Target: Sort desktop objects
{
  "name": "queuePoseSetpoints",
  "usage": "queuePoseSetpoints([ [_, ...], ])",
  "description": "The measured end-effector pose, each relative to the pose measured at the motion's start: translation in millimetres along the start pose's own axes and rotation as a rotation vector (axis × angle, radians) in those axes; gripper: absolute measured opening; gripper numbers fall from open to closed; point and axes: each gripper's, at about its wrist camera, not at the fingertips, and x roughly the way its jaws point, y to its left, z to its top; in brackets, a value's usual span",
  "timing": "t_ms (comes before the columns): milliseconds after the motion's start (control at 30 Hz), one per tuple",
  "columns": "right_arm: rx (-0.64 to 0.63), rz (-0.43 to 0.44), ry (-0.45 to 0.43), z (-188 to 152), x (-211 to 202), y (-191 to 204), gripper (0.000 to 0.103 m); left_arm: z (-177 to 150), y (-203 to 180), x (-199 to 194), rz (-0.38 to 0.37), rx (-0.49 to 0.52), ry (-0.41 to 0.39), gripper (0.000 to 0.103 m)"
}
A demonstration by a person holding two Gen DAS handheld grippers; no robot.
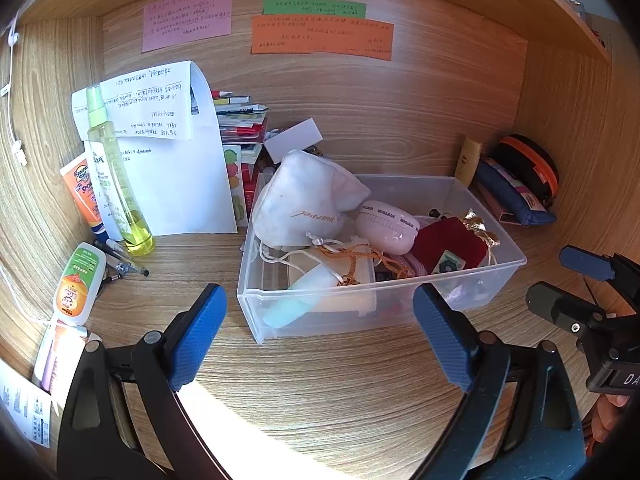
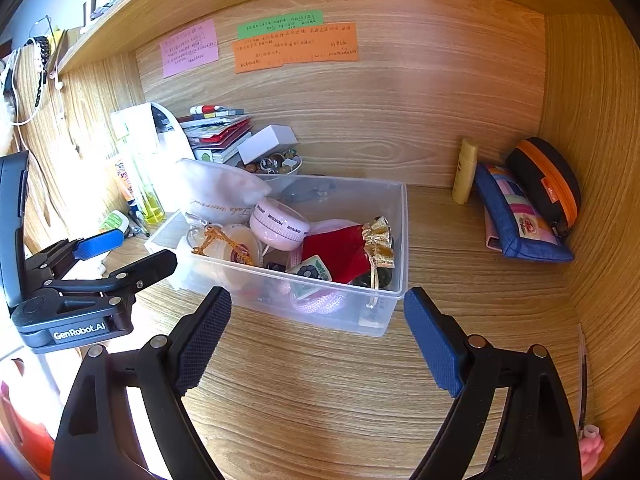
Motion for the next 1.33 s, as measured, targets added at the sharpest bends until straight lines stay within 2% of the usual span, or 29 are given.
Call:
queuePoseSetpoints([
  [333, -0.002, -0.001, 0.002, -2, 0, 1, 0.087, 0, -1, -1, -0.002, 0.01, -0.004, 0.095],
  [500, -0.004, -0.002, 0.0, -2, -1, 3, 0.087, 1, -4, -3, -0.028, 0.022, -0.014, 0.095],
  [967, -0.003, 0.006, 0.0, -1, -1, 2, 0.087, 2, -16, -5, -0.022, 0.07, -0.025, 0.095],
  [1333, -0.011, 0.011, 0.008, -2, 1, 4, 0.087, 2, -18, -12, -0.024, 0.077, -0.064, 0.095],
])
